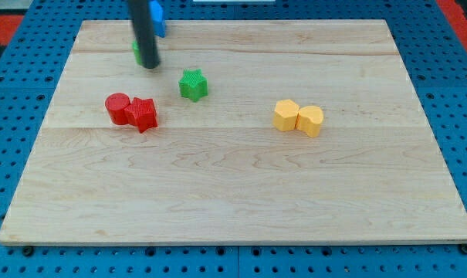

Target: Push the green circle into the blue triangle

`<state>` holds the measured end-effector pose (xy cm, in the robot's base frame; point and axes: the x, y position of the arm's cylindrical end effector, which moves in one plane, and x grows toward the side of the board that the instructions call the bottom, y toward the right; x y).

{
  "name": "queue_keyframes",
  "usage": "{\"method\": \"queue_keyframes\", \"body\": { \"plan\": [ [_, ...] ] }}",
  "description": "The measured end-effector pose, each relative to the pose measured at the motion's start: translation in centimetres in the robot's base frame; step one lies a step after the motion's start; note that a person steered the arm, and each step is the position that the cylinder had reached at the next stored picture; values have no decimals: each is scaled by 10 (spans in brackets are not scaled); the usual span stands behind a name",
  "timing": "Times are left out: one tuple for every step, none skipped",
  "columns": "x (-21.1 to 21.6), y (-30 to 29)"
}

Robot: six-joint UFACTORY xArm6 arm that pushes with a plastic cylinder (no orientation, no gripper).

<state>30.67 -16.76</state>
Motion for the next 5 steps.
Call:
{"method": "queue_keyframes", "body": {
  "plan": [
    [-12, -7],
    [-16, -14],
    [-31, -9],
    [-67, 5],
    [-70, -1]
  ]
}}
